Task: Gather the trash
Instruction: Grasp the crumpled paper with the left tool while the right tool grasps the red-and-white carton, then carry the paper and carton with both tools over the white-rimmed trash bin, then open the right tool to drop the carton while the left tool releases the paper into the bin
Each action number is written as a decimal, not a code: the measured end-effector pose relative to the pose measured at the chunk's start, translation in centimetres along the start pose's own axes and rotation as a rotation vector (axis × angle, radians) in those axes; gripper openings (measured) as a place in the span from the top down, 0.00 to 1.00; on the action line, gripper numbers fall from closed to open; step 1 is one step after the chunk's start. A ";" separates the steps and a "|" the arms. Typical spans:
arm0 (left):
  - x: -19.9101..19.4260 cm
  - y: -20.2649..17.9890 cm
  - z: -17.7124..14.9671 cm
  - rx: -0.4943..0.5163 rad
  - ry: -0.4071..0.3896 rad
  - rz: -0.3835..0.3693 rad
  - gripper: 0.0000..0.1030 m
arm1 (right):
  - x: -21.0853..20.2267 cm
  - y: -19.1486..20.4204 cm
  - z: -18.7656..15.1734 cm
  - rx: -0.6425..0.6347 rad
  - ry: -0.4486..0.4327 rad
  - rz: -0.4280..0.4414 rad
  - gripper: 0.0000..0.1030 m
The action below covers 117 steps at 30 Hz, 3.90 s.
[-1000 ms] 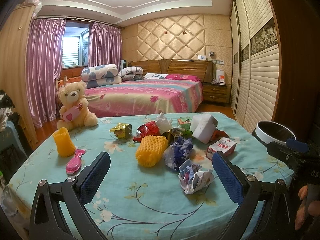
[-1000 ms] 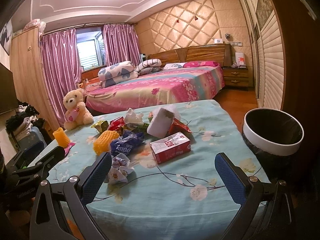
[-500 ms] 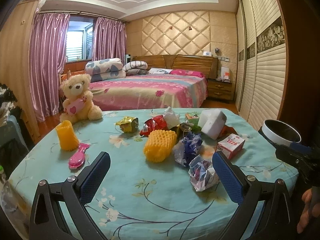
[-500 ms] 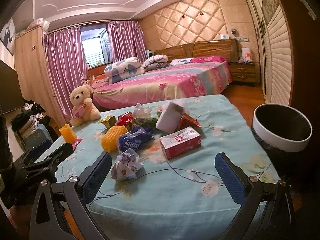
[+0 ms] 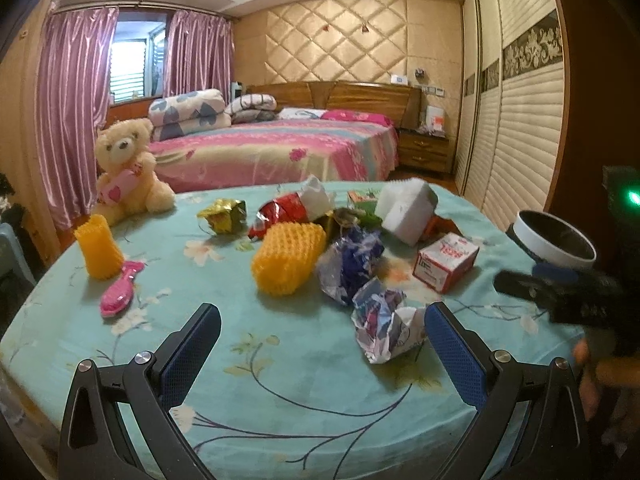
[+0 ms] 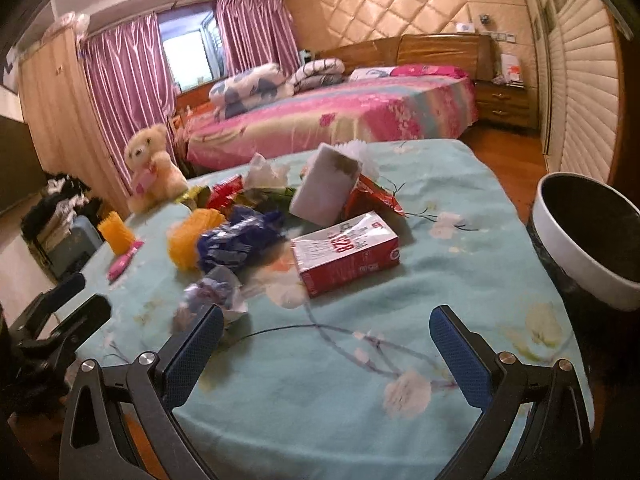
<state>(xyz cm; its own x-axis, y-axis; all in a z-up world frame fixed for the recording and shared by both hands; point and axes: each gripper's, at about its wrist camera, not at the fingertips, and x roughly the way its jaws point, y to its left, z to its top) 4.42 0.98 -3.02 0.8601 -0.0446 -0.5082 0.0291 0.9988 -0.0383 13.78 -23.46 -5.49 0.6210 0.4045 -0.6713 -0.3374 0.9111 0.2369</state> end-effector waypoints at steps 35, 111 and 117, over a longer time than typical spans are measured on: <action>6.2 -4.2 1.9 0.082 0.196 -0.164 0.73 | 6.4 -4.2 3.3 -0.047 0.193 0.084 0.11; 20.9 -27.3 11.1 0.300 0.205 -0.505 0.41 | -6.6 -28.3 4.2 0.291 0.049 -0.224 0.10; 20.3 -26.2 10.5 0.266 0.212 -0.492 0.36 | -8.0 -27.8 3.6 0.317 0.018 -0.223 0.10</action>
<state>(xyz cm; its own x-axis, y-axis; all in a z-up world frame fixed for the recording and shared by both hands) 26.44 -25.91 -3.29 0.5936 -0.4788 -0.6468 0.5488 0.8287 -0.1098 20.72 -51.70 -4.20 0.6413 0.1951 -0.7421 0.0414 0.9569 0.2873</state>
